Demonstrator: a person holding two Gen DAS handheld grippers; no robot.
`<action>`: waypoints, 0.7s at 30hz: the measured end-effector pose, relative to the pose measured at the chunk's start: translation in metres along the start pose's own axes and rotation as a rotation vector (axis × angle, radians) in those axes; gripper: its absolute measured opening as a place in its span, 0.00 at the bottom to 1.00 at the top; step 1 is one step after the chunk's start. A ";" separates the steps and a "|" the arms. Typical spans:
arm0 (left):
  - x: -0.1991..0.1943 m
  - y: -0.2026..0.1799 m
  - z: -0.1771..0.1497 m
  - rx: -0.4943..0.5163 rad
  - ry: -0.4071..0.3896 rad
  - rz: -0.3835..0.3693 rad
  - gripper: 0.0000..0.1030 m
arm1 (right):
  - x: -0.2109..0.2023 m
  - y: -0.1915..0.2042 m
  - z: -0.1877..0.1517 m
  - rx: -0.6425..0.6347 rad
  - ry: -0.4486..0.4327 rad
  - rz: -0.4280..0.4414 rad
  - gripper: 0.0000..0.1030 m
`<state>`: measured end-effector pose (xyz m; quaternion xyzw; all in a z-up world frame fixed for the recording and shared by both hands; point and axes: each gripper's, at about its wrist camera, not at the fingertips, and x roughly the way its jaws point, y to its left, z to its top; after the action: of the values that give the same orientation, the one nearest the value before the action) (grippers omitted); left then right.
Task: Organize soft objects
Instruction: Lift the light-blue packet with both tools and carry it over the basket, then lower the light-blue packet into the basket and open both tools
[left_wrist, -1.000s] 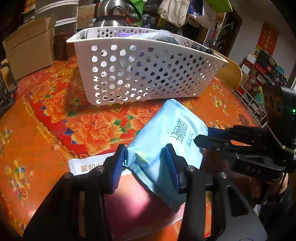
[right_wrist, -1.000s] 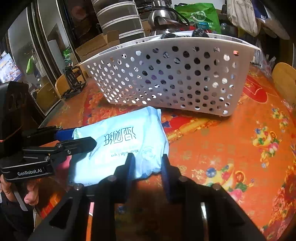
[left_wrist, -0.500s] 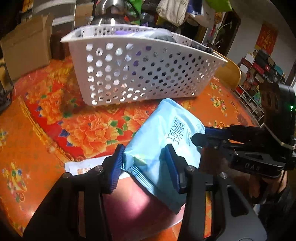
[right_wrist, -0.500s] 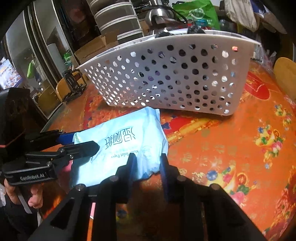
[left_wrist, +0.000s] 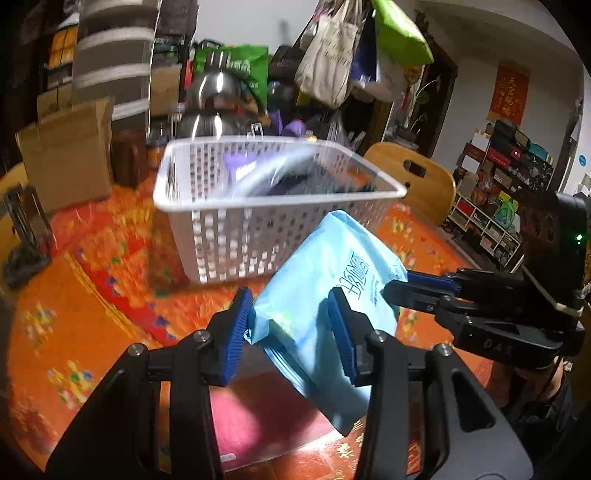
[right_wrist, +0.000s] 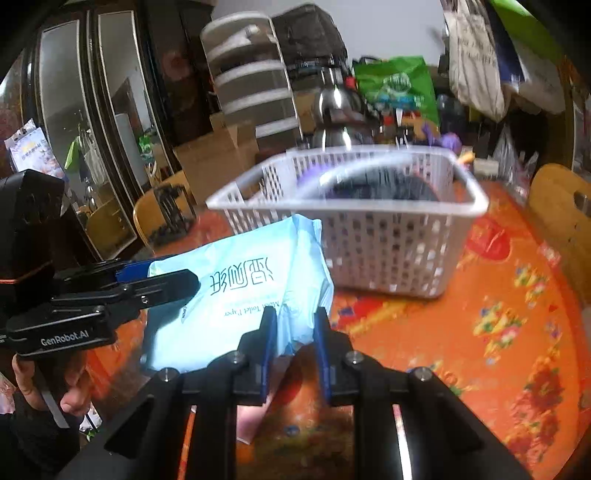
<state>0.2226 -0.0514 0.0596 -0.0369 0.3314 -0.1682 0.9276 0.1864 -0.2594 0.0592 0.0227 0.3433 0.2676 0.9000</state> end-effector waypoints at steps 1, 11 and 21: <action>-0.005 -0.001 0.004 0.003 -0.008 0.000 0.39 | -0.006 0.002 0.005 -0.004 -0.014 -0.004 0.18; -0.011 -0.003 0.117 0.042 -0.064 0.016 0.39 | -0.021 -0.011 0.094 0.055 -0.108 -0.053 0.18; 0.065 0.017 0.185 0.031 -0.005 0.078 0.41 | 0.031 -0.042 0.127 0.145 -0.106 -0.120 0.17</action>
<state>0.3906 -0.0650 0.1616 -0.0100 0.3277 -0.1369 0.9348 0.3053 -0.2621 0.1280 0.0816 0.3142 0.1861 0.9273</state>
